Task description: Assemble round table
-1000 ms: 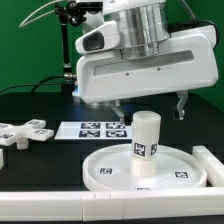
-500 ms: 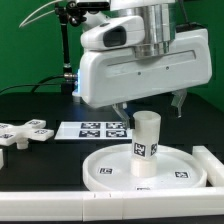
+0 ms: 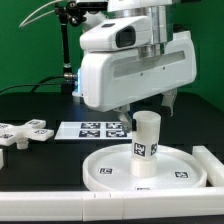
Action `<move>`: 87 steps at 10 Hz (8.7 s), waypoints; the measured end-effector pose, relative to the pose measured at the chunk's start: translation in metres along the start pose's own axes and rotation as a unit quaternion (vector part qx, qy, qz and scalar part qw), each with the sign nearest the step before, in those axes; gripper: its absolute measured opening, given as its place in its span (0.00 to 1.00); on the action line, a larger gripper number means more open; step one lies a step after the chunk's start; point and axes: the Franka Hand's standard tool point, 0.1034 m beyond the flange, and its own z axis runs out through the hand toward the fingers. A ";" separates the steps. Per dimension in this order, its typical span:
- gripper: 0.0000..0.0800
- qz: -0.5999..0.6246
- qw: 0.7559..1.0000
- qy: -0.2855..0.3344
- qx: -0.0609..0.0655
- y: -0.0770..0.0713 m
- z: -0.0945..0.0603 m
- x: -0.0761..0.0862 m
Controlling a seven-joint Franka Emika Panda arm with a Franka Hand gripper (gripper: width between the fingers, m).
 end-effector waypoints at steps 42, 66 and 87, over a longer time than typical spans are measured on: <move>0.52 0.348 0.937 -0.031 -0.004 0.000 0.017 -0.013; 0.80 0.895 0.437 -0.031 0.078 -0.004 0.022 -0.013; 0.81 0.216 0.976 0.012 0.016 -0.006 0.018 -0.001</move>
Offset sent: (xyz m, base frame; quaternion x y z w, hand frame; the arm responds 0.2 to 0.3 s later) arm 0.0077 0.0093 -0.0006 -0.0077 -0.0080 -0.2651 0.9642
